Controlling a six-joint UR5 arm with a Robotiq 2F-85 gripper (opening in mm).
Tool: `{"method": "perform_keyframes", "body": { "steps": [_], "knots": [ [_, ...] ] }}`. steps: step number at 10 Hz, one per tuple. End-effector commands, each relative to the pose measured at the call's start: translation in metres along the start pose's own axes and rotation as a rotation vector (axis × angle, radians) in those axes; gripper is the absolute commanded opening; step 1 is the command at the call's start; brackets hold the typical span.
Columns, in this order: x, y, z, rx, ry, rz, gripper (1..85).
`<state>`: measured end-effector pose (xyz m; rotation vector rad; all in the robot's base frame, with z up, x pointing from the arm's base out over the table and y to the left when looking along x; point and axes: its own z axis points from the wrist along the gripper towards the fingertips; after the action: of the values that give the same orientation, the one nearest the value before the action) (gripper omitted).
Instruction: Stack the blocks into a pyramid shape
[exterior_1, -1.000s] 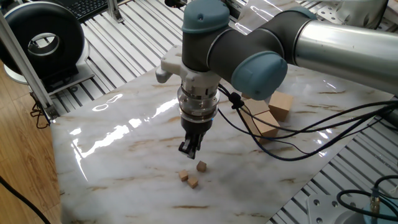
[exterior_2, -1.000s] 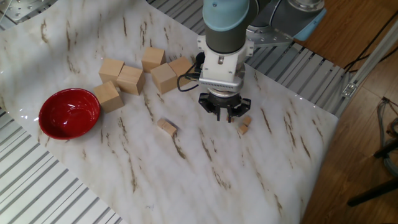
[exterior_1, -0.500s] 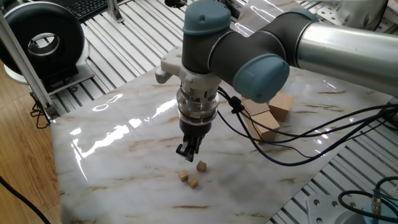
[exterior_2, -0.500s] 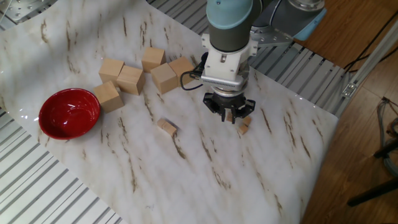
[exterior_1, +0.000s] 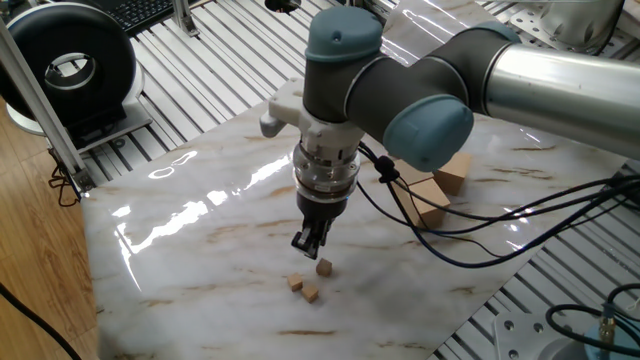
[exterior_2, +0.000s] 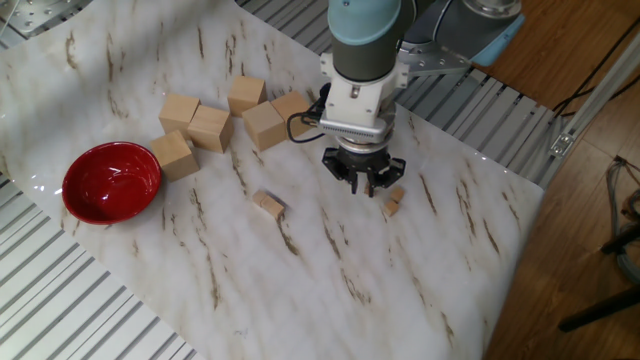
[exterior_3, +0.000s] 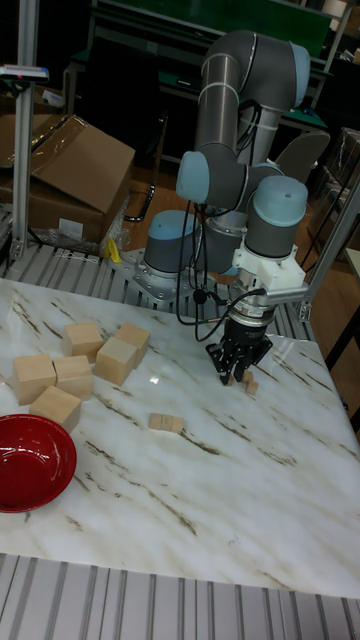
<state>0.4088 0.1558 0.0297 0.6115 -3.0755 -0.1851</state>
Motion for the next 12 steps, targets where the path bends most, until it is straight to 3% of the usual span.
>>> {"method": "perform_keyframes", "body": {
  "steps": [1,5,10,12],
  "knots": [
    [0.003,0.002,-0.003,-0.015,0.001,0.01,32.0],
    [0.007,0.006,0.006,-0.028,-0.019,0.032,32.0],
    [0.011,0.001,0.011,-0.005,-0.017,0.021,32.3],
    [0.012,-0.001,0.011,0.002,-0.017,0.019,38.3]
  ]
}}
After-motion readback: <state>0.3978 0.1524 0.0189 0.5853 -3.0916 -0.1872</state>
